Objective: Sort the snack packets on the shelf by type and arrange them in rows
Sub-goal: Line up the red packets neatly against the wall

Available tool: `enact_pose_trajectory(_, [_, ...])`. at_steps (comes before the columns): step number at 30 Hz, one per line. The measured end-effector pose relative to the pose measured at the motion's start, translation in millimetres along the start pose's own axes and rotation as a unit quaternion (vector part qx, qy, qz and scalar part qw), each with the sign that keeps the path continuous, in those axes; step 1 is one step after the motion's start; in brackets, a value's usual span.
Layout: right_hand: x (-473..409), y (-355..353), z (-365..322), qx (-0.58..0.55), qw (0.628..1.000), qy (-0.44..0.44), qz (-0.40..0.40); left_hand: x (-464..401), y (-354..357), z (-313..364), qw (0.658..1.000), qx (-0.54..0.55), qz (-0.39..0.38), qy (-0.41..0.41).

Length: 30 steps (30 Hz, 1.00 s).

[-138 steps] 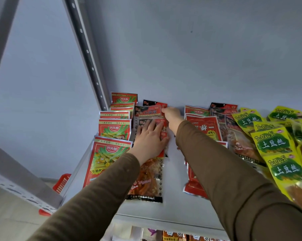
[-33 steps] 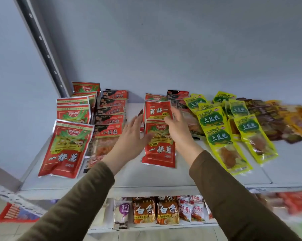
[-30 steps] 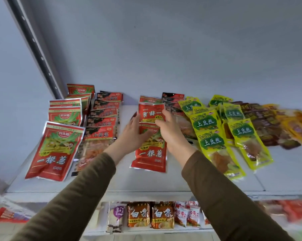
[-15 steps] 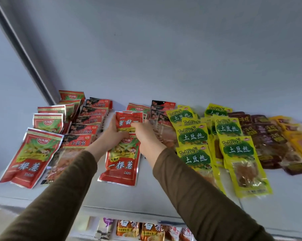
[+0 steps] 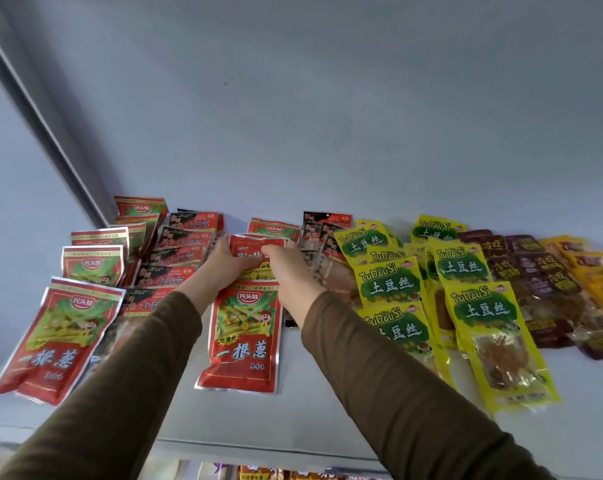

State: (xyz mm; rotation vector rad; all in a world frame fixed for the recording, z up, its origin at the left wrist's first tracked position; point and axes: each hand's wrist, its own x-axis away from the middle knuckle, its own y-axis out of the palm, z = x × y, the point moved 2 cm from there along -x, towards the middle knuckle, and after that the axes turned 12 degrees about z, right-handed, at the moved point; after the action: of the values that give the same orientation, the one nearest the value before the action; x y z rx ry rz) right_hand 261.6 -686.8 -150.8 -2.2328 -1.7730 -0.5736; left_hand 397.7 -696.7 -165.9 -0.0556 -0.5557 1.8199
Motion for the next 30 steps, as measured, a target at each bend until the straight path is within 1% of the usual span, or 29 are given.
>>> enact_pose_trajectory(2, [-4,0,4,-0.006,1.0,-0.002,-0.006,-3,-1,-2,1.0,-0.004,0.002,-0.007])
enact_pose_trajectory(7, [-19,-10,6,-0.028,0.999,-0.009,0.023,-7,-2,-5,1.0,-0.014,-0.002,-0.019])
enact_pose_trajectory(12, [-18,-5,2,-0.028,0.999,0.027,-0.014,-13,-1,1,0.999,0.021,-0.019,-0.043])
enact_pose_trajectory(16, [-25,6,-1,-0.007,0.999,0.031,-0.006,-13,2,7,0.998,0.023,-0.034,-0.052])
enact_pose_trajectory(18, [-28,11,-5,-0.009,0.999,0.045,-0.007,-14,3,7,0.997,0.033,-0.035,-0.059])
enact_pose_trajectory(22, [-37,14,-9,-0.047,0.996,0.072,-0.024,-18,-1,5,0.993,0.083,-0.016,-0.078])
enact_pose_trajectory(26, [-48,14,-8,-0.054,0.997,0.031,-0.042,-19,-7,0,0.987,0.139,-0.001,-0.078])
enact_pose_trajectory(28, [-51,16,-10,-0.023,0.998,0.002,-0.054,-18,-10,-3,0.983,0.169,0.007,-0.078])
enact_pose_trajectory(30, [-51,18,-12,0.004,0.997,-0.006,-0.075,-17,-12,-3,0.982,0.177,0.008,-0.072])
